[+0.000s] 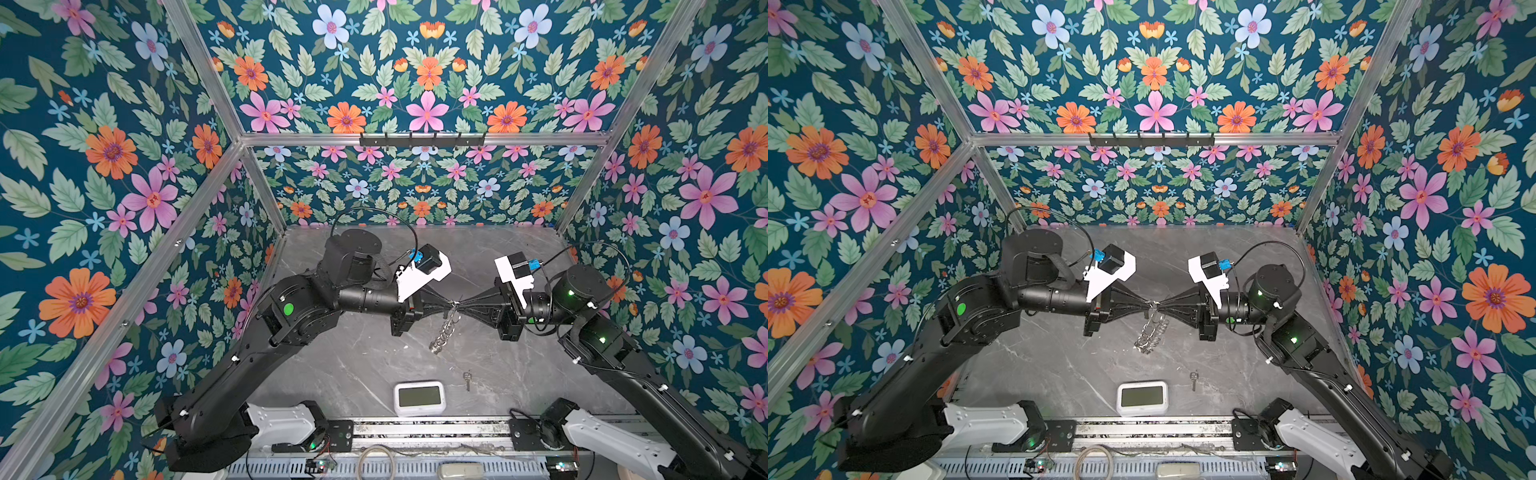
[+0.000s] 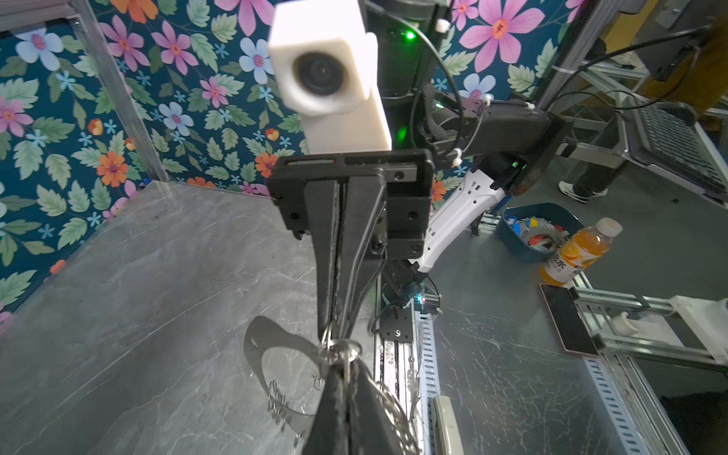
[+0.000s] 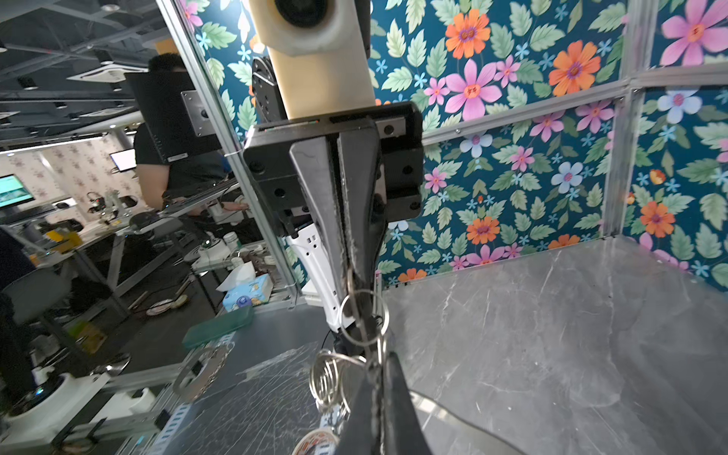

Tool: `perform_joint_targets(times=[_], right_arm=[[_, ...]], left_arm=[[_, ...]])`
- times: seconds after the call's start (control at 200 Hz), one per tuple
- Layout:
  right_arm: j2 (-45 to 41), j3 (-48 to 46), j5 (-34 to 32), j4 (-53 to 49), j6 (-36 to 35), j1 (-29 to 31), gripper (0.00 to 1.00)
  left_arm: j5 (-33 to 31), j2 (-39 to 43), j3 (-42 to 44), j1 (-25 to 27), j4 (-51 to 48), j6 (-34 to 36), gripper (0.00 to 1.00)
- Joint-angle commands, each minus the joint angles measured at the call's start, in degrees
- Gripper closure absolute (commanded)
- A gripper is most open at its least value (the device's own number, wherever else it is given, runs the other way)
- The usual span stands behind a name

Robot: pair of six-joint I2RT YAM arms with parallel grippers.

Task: Remove the keys from the keyring

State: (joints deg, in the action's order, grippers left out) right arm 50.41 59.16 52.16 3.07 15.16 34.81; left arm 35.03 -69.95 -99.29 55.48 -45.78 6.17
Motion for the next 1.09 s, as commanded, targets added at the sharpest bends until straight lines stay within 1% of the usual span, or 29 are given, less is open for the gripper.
perform_joint_targets(times=[0.0, 0.09, 0.23, 0.55, 0.65, 0.925, 1.09], right_arm=[[-1.2, -1.0, -5.8, 4.9, 3.2, -0.1, 1.00], [-1.1, -0.8, -6.0, 6.3, 3.8, 0.0, 1.00], [0.1, -0.4, -4.4, 9.9, 5.8, 0.0, 1.00], [1.1, 0.3, -3.3, 13.1, 7.4, 0.1, 1.00], [0.8, 0.4, -3.0, 13.4, 7.6, 0.1, 1.00], [-0.7, 0.2, -5.2, 11.2, 6.0, 0.1, 1.00], [-0.7, 0.6, -5.4, 10.5, 5.7, 0.1, 1.00]], left_arm=[[-3.5, 1.5, 0.8, 0.0, 5.1, -1.3, 1.00], [-4.4, 1.3, 1.4, 0.0, 4.4, -1.8, 1.00], [-5.1, -0.6, 1.5, 0.0, 2.3, -1.7, 1.00], [-4.6, -5.7, -1.9, 0.0, -5.2, 0.9, 1.00], [-5.5, -5.5, -2.0, -0.1, -5.5, 1.0, 1.00], [-7.4, -3.4, -2.0, -0.1, -5.5, -0.2, 1.00], [-10.1, -2.5, -1.9, 0.0, -5.9, -1.0, 1.00]])
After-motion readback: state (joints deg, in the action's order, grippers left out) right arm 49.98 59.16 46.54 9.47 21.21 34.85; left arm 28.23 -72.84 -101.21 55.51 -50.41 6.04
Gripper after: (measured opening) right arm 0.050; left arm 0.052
